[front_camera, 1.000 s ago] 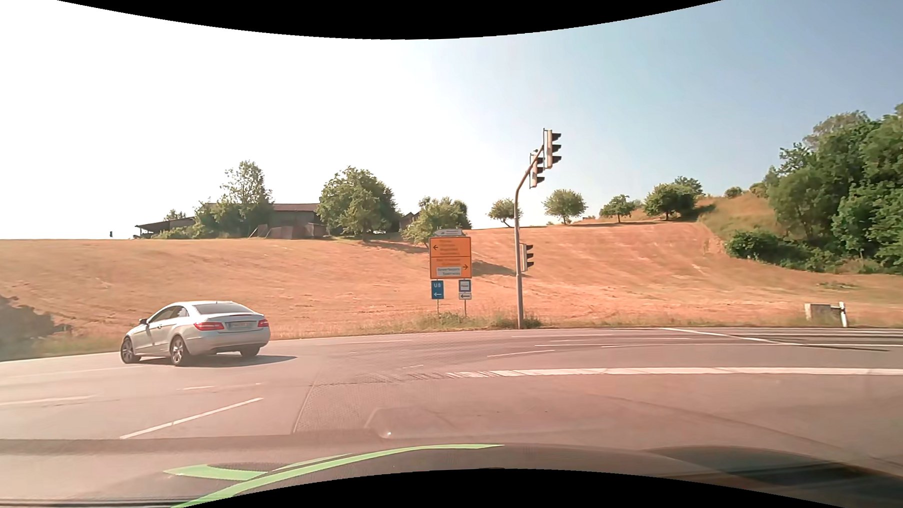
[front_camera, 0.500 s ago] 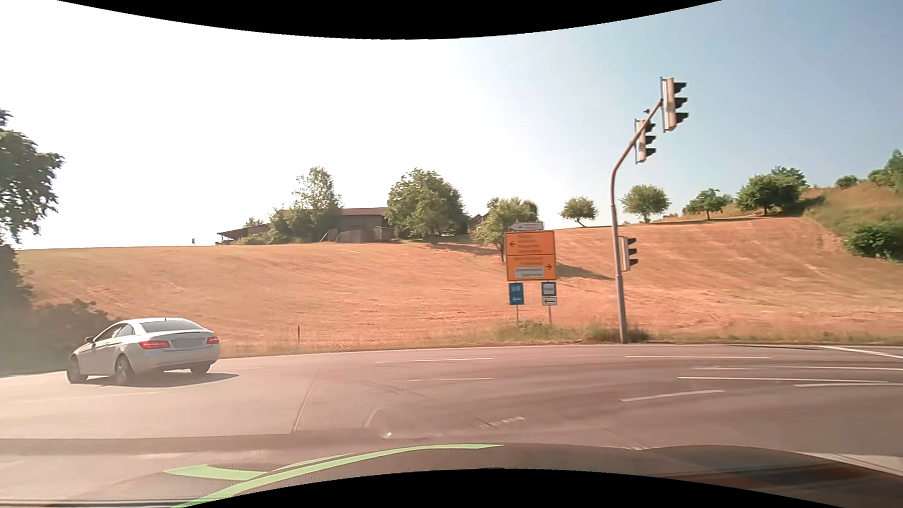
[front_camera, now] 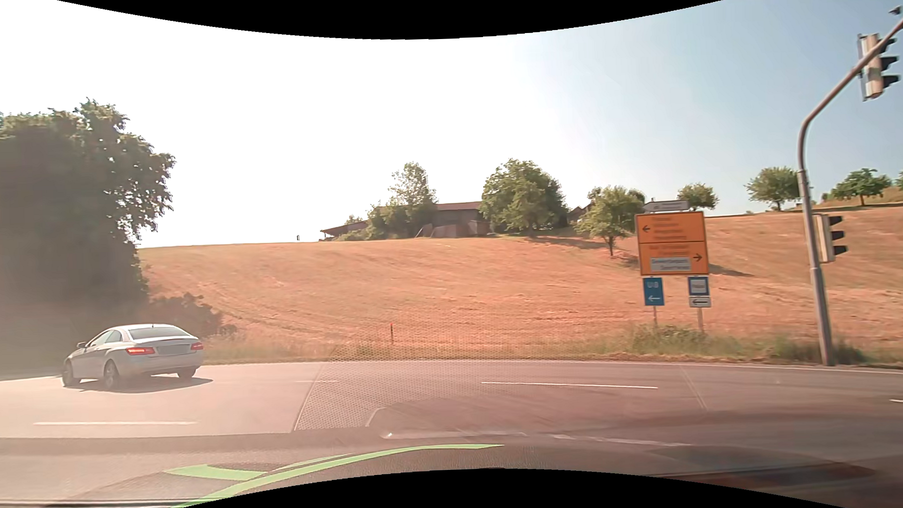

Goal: Follow the waypoints while adhering to traffic rules and regulations

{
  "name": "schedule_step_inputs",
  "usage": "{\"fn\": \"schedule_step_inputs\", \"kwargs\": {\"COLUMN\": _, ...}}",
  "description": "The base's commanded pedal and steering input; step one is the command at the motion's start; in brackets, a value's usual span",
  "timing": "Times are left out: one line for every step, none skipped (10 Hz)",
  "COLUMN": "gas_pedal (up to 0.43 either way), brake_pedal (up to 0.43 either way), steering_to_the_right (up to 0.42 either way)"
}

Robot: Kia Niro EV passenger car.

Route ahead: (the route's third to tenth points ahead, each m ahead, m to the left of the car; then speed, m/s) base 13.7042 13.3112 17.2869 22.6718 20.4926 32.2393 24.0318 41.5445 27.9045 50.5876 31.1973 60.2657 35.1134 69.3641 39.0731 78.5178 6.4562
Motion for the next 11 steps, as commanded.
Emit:
{"fn": "schedule_step_inputs", "kwargs": {"gas_pedal": 0.079, "brake_pedal": 0.000, "steering_to_the_right": -0.308}}
{"fn": "schedule_step_inputs", "kwargs": {"gas_pedal": 0.079, "brake_pedal": 0.000, "steering_to_the_right": -0.308}}
{"fn": "schedule_step_inputs", "kwargs": {"gas_pedal": 0.079, "brake_pedal": 0.000, "steering_to_the_right": -0.308}}
{"fn": "schedule_step_inputs", "kwargs": {"gas_pedal": 0.079, "brake_pedal": 0.000, "steering_to_the_right": -0.308}}
{"fn": "schedule_step_inputs", "kwargs": {"gas_pedal": 0.079, "brake_pedal": 0.000, "steering_to_the_right": -0.307}}
{"fn": "schedule_step_inputs", "kwargs": {"gas_pedal": 0.079, "brake_pedal": 0.000, "steering_to_the_right": -0.306}}
{"fn": "schedule_step_inputs", "kwargs": {"gas_pedal": 0.079, "brake_pedal": 0.000, "steering_to_the_right": -0.305}}
{"fn": "schedule_step_inputs", "kwargs": {"gas_pedal": 0.079, "brake_pedal": 0.000, "steering_to_the_right": -0.304}}
{"fn": "schedule_step_inputs", "kwargs": {"gas_pedal": 0.079, "brake_pedal": 0.000, "steering_to_the_right": -0.303}}
{"fn": "schedule_step_inputs", "kwargs": {"gas_pedal": 0.087, "brake_pedal": 0.000, "steering_to_the_right": -0.302}}
{"fn": "schedule_step_inputs", "kwargs": {"gas_pedal": 0.087, "brake_pedal": 0.000, "steering_to_the_right": -0.302}}
